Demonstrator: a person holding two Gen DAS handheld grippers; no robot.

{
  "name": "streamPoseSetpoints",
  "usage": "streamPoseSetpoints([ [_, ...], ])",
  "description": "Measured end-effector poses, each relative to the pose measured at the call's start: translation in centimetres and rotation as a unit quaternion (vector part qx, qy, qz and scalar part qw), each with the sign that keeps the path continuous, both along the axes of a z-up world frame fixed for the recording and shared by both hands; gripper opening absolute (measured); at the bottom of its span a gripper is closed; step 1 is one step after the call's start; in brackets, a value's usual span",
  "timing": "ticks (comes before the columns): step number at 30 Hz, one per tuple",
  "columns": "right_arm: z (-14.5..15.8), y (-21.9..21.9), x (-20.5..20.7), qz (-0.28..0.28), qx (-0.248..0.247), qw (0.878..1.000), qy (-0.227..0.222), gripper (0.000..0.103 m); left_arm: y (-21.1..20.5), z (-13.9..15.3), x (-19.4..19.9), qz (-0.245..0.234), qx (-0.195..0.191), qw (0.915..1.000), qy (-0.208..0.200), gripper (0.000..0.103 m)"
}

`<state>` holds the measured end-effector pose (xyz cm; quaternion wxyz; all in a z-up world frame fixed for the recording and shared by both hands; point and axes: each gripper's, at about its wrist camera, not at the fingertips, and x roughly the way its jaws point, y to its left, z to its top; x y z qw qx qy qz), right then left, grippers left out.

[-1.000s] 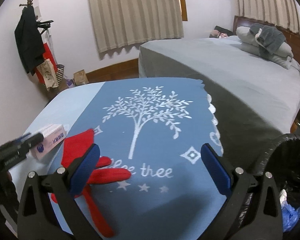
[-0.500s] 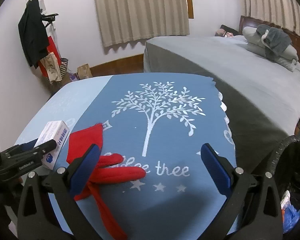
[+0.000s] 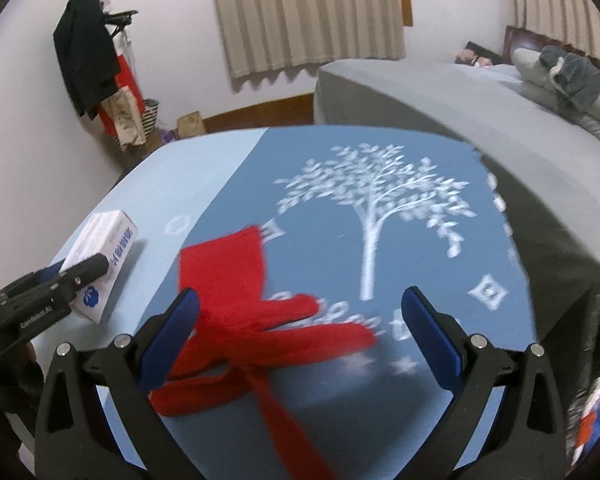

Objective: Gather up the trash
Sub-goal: 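Close the right tool on the red cloth while the left tool holds the white box, then carry the white box and red cloth over the bin and open both tools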

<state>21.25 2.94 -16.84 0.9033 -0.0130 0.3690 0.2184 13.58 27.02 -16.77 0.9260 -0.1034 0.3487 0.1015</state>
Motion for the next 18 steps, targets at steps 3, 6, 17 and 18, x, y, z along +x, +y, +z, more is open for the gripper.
streamPoseSetpoints([
  [3, -0.6, 1.4, -0.2, 0.010, -0.008, 1.000, 0.012, 0.098, 0.5, 0.2, -0.5, 0.005, 0.001, 1.0000, 0.001, 0.056],
  [6, -1.1, 2.2, -0.2, 0.012, -0.010, 0.999, 0.027, 0.098, 0.4, 0.3, -0.7, 0.006, 0.005, 1.0000, -0.001, 0.056],
  [17, -2.1, 3.7, 0.0, 0.048, -0.024, 0.997, 0.061, 0.043, -0.1, 0.5, -0.5, -0.002, 0.007, 1.0000, -0.004, 0.056],
  [18, -2.1, 3.6, -0.1, 0.055, -0.017, 0.996, 0.066, 0.026, -0.2, 0.5, -0.5, -0.002, 0.007, 1.0000, -0.003, 0.056],
])
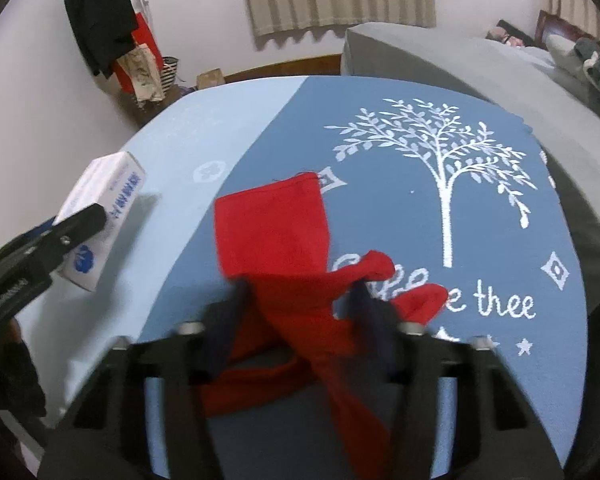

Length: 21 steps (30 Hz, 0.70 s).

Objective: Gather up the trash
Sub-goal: 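Carry the white box and red cloth over the bin and open both tools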

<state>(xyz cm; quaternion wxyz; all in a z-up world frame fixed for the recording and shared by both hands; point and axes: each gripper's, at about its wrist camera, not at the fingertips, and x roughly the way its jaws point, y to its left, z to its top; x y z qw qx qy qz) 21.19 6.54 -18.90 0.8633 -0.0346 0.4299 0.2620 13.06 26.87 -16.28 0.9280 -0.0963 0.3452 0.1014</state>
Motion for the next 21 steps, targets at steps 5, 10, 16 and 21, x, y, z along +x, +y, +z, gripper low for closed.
streamPoseSetpoints([
  [5, 0.6, -0.7, -0.4, 0.021, 0.032, 0.999, 0.023, 0.013, -0.6, 0.5, 0.0, -0.006, 0.001, 1.0000, -0.001, 0.056],
  [10, 3.2, -2.6, -1.4, 0.016, 0.060, 0.998, 0.001, 0.013, -1.8, 1.1, -0.1, -0.014, 0.002, 0.9999, -0.005, 0.056],
  [16, 6.3, -5.9, -2.2, -0.005, 0.078, 0.996, -0.029, 0.013, -4.0, 2.5, 0.1, -0.035, 0.002, 0.9992, -0.019, 0.056],
  [21, 8.3, -8.4, -2.9, -0.019, 0.079, 0.995, -0.055, 0.013, -6.3, 4.0, 0.5, -0.053, 0.004, 0.9982, -0.029, 0.056],
])
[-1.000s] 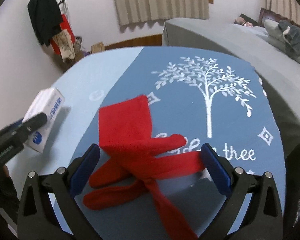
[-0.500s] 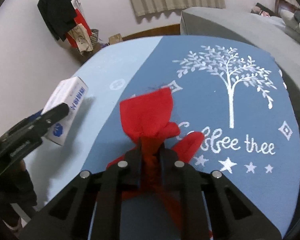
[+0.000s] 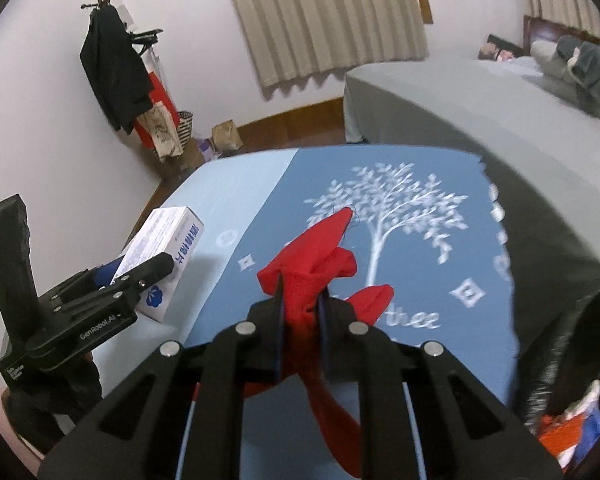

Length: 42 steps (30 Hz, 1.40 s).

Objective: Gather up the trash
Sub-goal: 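Carry the white box and red cloth over the bin and open both tools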

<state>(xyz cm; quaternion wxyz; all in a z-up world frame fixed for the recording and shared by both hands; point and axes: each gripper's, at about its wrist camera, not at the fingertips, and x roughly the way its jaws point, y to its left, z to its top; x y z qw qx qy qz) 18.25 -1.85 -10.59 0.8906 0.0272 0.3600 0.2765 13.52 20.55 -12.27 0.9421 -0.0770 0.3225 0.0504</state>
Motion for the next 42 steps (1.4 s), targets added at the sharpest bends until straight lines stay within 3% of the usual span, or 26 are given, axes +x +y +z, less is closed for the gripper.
streamPoseSetpoints([
  [23, 4.9, -11.9, -3.9, -0.102, 0.008, 0.993, -0.062, 0.013, -11.9, 5.3, 0.0, -0.112, 0.006, 0.9928, -0.043, 0.056],
  [42, 5.6, -23.3, -8.9, -0.204, -0.003, 0.975, -0.091, 0.013, -24.3, 7.9, -0.9, -0.224, 0.000, 0.9723, -0.068, 0.056],
])
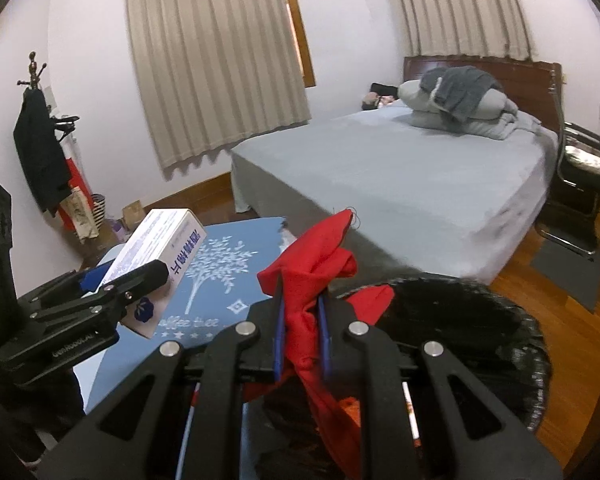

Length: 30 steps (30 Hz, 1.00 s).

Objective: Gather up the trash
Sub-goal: 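Carry the white box and red cloth over the bin and open both tools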

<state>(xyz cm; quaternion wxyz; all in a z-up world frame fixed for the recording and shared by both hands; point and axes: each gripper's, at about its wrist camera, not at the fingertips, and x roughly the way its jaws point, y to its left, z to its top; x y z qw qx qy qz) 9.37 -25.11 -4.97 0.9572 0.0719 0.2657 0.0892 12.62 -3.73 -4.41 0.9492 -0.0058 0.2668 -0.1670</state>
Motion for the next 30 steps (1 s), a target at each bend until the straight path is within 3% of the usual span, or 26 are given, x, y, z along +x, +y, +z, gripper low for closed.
streamPoseSetpoints([
  [17, -0.7, -6.3, -3.2, -0.064, -0.009, 0.998, 0.004, 0.013, -7.2, 0.6, -1.3, -0.070, 0.010, 0.9974, -0.013, 0.056],
  [30, -1.9, -10.2, -4.5, -0.102, -0.014, 0.995, 0.015, 0.013, -12.8, -0.8, -1.6, -0.122, 0.018, 0.9924, 0.000, 0.056],
])
